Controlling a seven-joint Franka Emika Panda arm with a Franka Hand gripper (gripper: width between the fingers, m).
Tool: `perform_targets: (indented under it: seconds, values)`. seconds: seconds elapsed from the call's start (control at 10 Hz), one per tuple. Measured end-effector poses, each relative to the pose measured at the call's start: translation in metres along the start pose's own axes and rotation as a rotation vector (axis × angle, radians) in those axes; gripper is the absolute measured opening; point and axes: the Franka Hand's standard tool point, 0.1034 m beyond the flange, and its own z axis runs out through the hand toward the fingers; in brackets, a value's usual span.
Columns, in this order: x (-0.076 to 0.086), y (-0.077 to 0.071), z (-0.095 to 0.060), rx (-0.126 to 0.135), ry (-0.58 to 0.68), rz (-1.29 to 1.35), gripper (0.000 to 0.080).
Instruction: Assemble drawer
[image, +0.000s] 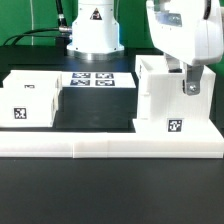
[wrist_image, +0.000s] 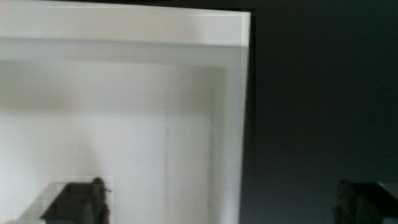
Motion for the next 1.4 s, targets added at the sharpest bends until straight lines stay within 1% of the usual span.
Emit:
perform_targets:
  seconds: [0.1,0.2,0.3,0.4,0.5,0.6,0.7,0.8,0.9,1.1,1.2,1.4]
  values:
    - [0.0,0.0,0.0,0.0,0.0,-0.01,0.0645]
    - [0.002,0.003,-0.007,-0.005,-0.005,-0.132,0.0648]
    - [0.006,0.009,-0.019,-0.017,-0.015,-0.231,0.0649]
    - [0.011,0.013,-0.032,-0.018,-0.031,-0.343,0.0649]
    - [0.019,0.013,-0.042,-0.004,-0.037,-0.441,0.0649]
    - [0.019,0.014,-0.041,-0.003,-0.036,-0.424,0.0649]
    - [0.019,0.014,-0.04,-0.005,-0.036,-0.474,0.0649]
    - [0.021,0.015,-0.041,-0.006,-0.035,-0.569,0.0649]
    - [0.027,0.018,-0.044,-0.021,-0.033,-0.753,0.0649]
    - [0.04,0.025,-0.045,-0.039,-0.023,-1.02,0.0649]
    - [0.043,0.027,-0.045,-0.043,-0.025,-1.101,0.0649]
    - [0.043,0.027,-0.044,-0.041,-0.028,-1.233,0.0649]
